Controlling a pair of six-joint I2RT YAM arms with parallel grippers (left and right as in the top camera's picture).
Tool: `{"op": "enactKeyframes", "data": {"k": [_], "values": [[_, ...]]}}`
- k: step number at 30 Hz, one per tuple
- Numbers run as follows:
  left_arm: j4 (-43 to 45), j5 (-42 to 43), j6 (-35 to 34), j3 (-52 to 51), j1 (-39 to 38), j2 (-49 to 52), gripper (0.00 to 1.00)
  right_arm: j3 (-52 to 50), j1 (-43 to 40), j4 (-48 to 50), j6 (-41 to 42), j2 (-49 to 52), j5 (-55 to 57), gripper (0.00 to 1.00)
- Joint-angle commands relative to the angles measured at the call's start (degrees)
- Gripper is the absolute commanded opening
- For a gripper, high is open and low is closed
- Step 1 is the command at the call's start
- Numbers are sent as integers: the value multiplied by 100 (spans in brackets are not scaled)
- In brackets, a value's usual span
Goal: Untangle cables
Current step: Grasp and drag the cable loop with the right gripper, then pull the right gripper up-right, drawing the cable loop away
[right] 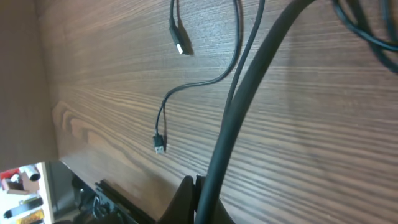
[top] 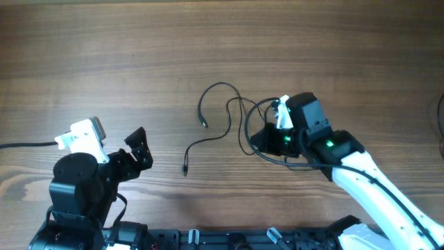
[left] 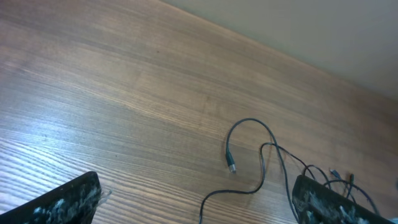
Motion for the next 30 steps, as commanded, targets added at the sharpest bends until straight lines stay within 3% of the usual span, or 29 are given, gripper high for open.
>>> {"op": "enactKeyframes", "data": {"k": [1,14,21,24,30], "values": [[13,-72,70,-15,15,-9,100,149,17,-205,-39,-260,442,4],[13,-72,70,-15,15,-9,100,149,13,-455,-50,-275,546,4],[13,-72,70,-15,15,-9,100,151,-37,804,-267,-492,179,4],[13,-72,70,-15,15,-9,100,151,-90,1320,-964,-807,186,5],[13,-72,72,-15,15,-9,100,151,-693,1641,-933,-1596,243,5]]}}
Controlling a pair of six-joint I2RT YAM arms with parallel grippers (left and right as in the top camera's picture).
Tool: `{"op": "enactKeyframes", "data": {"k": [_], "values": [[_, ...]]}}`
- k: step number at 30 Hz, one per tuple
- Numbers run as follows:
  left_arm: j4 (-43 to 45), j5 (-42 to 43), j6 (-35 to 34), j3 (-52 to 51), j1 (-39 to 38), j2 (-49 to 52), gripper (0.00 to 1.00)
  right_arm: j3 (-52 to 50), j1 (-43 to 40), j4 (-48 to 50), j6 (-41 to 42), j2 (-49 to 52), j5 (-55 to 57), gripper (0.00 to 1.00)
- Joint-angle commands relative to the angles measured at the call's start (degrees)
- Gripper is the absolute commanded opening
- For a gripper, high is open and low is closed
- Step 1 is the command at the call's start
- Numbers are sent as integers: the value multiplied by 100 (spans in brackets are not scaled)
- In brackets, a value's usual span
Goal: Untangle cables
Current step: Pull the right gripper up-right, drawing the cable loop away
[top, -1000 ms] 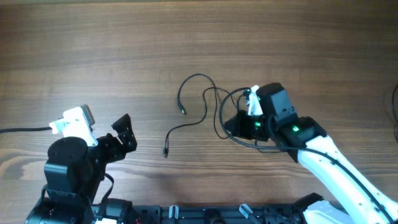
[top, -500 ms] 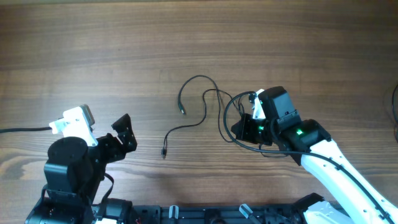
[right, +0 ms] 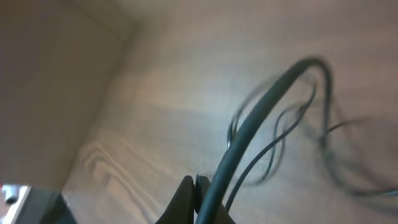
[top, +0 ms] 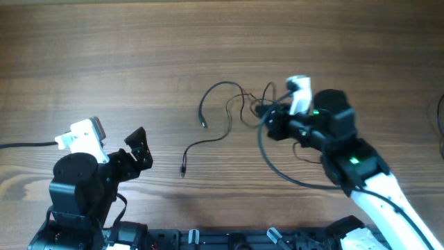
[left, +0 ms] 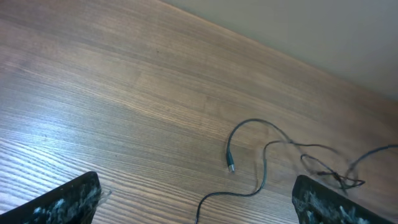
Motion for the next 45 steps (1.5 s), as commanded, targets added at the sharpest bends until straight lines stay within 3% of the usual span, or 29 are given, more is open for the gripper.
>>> {"op": "enactKeyframes", "data": {"k": [1,10,15,18,24,32,36,41,45], "values": [[15,-74,70,-15,15,-9,100,131,-409,70,-131,-527,-61,4],[15,-74,70,-15,15,-9,100,129,-553,-129,-149,-629,-68,4],[15,-72,70,-15,15,-9,100,129,-553,-439,-149,-584,501,7],[15,-72,70,-15,15,-9,100,129,-553,-264,-151,-588,1014,9],[15,-72,70,-13,15,-9,100,203,-765,291,-192,-586,1257,4],[15,-72,70,-13,15,-9,100,944,-2055,208,-411,-588,-348,4],[15,-74,70,-15,15,-9,100,938,-2122,-238,-258,-481,-1488,4],[15,-72,72,-15,15,-9,100,938,-2087,-1403,-299,-197,-1486,4],[15,-72,70,-15,15,-9,100,935,-2087,-1440,-284,90,-1495,4]]}}
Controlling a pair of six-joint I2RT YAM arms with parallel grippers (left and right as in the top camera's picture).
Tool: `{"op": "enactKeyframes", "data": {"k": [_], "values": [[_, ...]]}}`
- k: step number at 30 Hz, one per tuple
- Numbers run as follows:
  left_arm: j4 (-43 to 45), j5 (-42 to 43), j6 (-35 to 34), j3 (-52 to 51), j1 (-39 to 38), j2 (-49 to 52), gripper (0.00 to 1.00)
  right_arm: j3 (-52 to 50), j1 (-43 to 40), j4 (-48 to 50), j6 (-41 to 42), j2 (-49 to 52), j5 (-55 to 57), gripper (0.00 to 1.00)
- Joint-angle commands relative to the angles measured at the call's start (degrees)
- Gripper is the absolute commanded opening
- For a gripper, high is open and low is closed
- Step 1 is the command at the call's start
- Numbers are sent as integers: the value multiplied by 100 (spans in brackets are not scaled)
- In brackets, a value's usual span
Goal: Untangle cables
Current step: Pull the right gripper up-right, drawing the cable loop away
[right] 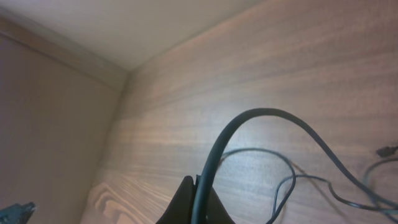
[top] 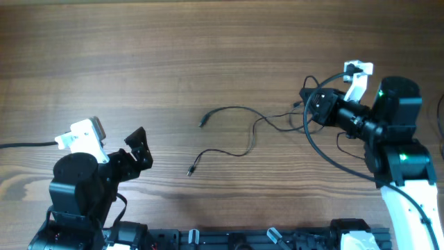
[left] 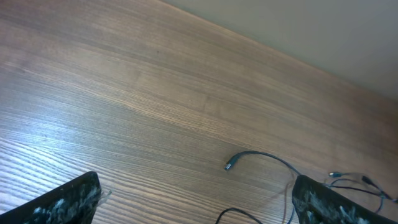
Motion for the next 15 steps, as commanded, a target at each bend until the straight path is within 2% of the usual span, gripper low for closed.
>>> {"op": "enactKeyframes", "data": {"k": [1,15], "values": [[13,-72,70,-15,15,-9,100,79,24,13,2,254,-199,4],[15,-70,39,-15,15,-9,100,79,24,-109,-13,483,-321,4]]}}
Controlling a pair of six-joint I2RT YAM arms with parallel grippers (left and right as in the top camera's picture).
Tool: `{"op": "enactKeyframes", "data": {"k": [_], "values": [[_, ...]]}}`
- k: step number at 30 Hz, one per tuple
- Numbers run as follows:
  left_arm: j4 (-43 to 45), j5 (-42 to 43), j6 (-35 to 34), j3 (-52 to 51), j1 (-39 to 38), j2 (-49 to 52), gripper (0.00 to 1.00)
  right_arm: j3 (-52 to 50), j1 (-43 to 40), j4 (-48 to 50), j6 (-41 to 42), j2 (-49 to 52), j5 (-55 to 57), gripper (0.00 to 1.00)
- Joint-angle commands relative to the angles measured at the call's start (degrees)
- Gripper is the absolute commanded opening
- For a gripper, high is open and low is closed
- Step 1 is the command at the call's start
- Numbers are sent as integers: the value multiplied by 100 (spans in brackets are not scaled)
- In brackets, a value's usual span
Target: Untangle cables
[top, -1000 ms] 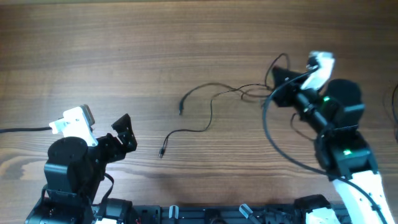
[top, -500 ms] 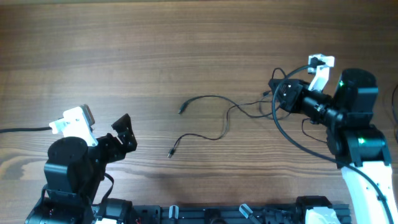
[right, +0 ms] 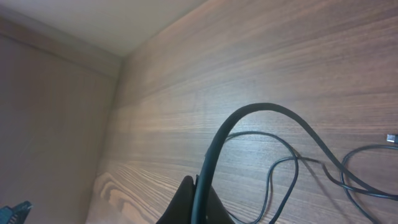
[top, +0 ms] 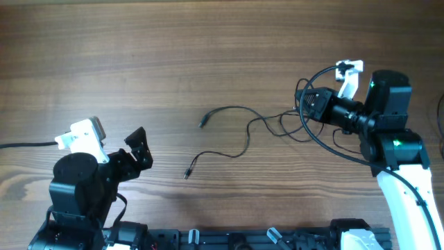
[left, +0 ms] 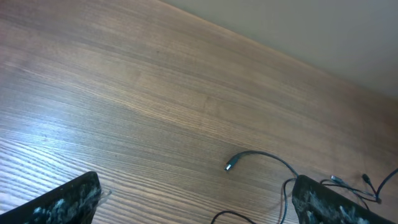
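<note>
A thin black cable (top: 239,132) lies stretched over the middle of the table, one plug (top: 202,123) at its upper left and another (top: 186,172) lower down. Its right part tangles under my right gripper (top: 306,105). That gripper is shut on a thick black cable (right: 249,112), which arches up from the closed jaws (right: 194,194) over the thin loops (right: 280,171). My left gripper (top: 139,149) stays open at the lower left, far from the cables. Between its fingers (left: 323,199) the wrist view shows the upper plug (left: 230,165).
The wooden table (top: 208,48) runs to a wall at the far side in the wrist views. The right arm's white body (top: 406,187) takes up the lower right corner. A dark cable end (top: 440,111) shows at the right edge.
My right gripper has moved a little up and left, still shut on the thick cable, whose loop now rises above it. The thin cable's lower plug slid slightly left. The left arm is unchanged.
My right gripper was low in the bunched cables at mid-table, shut on the thick cable. Then it stood higher and further right. By half a second ago it was far to the right with the thin cable drawn out long. The left gripper stayed open throughout.
</note>
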Motion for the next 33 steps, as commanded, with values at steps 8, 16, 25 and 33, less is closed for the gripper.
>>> {"op": "enactKeyframes", "data": {"k": [8,16,25,33], "values": [[133,483,26,-13,15,-9,100,79,24,-59,-339,42,-179,4],[254,807,28,-15,15,199,100,79,26,-87,-498,42,-400,4],[708,1834,431,-15,15,1665,100,79,26,-518,-1414,42,-911,4],[866,3150,1449,-15,15,3049,100,79,26,-841,-2422,42,-1530,4]]}}
